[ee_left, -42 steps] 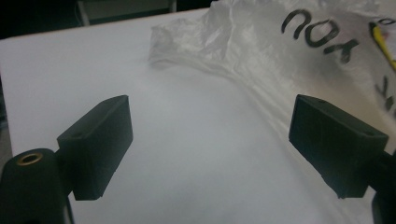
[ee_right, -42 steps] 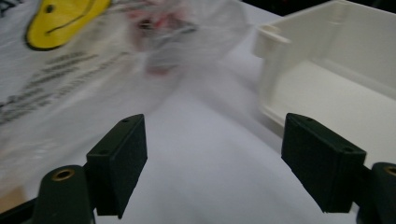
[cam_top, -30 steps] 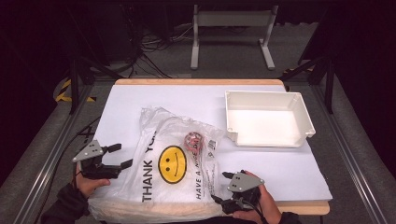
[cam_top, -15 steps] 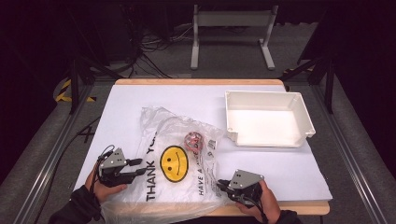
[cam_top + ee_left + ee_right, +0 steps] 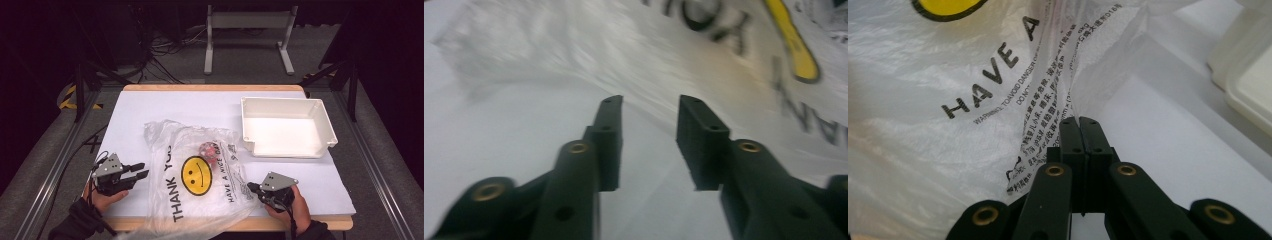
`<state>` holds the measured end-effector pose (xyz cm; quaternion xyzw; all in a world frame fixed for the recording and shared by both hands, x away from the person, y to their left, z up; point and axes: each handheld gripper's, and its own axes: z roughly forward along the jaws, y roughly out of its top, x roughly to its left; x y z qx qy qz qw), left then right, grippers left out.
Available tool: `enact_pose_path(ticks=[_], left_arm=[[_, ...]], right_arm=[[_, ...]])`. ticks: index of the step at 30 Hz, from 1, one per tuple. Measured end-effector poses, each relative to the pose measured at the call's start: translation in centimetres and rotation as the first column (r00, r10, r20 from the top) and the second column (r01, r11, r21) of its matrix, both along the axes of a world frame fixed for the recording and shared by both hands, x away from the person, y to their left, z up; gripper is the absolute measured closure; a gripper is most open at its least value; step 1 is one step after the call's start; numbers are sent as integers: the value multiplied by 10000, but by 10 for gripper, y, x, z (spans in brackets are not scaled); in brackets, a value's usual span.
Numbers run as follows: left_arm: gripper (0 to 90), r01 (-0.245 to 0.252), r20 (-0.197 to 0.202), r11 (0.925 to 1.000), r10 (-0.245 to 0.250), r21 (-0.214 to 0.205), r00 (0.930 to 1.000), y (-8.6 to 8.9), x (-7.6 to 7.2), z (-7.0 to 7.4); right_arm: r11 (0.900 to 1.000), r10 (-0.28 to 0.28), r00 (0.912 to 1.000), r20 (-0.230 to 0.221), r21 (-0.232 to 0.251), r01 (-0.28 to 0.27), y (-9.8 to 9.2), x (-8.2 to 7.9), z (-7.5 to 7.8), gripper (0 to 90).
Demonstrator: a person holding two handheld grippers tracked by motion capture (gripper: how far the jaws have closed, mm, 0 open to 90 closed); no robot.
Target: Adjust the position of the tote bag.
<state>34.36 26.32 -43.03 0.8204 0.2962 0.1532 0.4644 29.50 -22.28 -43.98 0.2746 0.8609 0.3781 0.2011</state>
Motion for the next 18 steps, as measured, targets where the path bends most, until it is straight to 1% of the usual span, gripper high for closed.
enact_pose_path(ticks=[1,2,3,4,5,6,7,8,9,12,14,15,17,18], left_arm=[[557,-87,-35,10000,86,-47,10000,3,3,1],[532,-305,112,9995,306,-82,9995,5,5,2],[449,-494,33,9986,495,-201,9988,6,6,3],[449,-575,56,9980,576,-250,9983,9,9,3],[403,-731,90,9968,735,-322,9973,11,10,4],[378,-865,144,9956,870,-362,9961,13,12,5],[378,-989,167,9943,996,-388,9949,14,14,5],[351,-1168,142,9922,1174,-426,9930,16,16,6],[302,-1196,164,9917,1205,-474,9926,18,17,6],[262,-1225,100,9890,1238,-827,9923,20,26,8],[231,-1253,81,9884,1265,-853,9919,17,33,11],[223,-1240,85,9875,1254,-972,9921,14,39,13],[217,-1206,196,9888,1228,-884,9922,9,47,16],[215,-1145,163,9901,1162,-814,9931,5,52,18]], right_arm=[[9999,-115,9999,55,-25,115,-3,1,0,900],[9997,-222,9997,84,-27,223,-6,1,1,900],[9992,-379,9993,36,109,378,-10,3,1,900],[9992,-379,9993,36,109,378,-10,3,1,900],[9985,-536,9985,90,92,535,-13,5,2,900],[9983,-577,9983,102,80,576,-14,6,2,900],[9983,-577,9983,102,80,576,-14,6,2,900],[9981,-616,9980,147,36,616,-14,7,2,900],[9977,-674,9976,181,6,674,-15,8,1,900],[9971,-753,9970,198,-71,755,-16,12,1,900],[9967,-800,9966,219,-78,802,-16,14,0,900],[9966,-818,9964,230,-72,820,-16,15,0,900],[9962,-861,9960,248,-68,863,-16,16,0,900],[9963,-860,9960,253,-64,862,-17,16,0,900]])
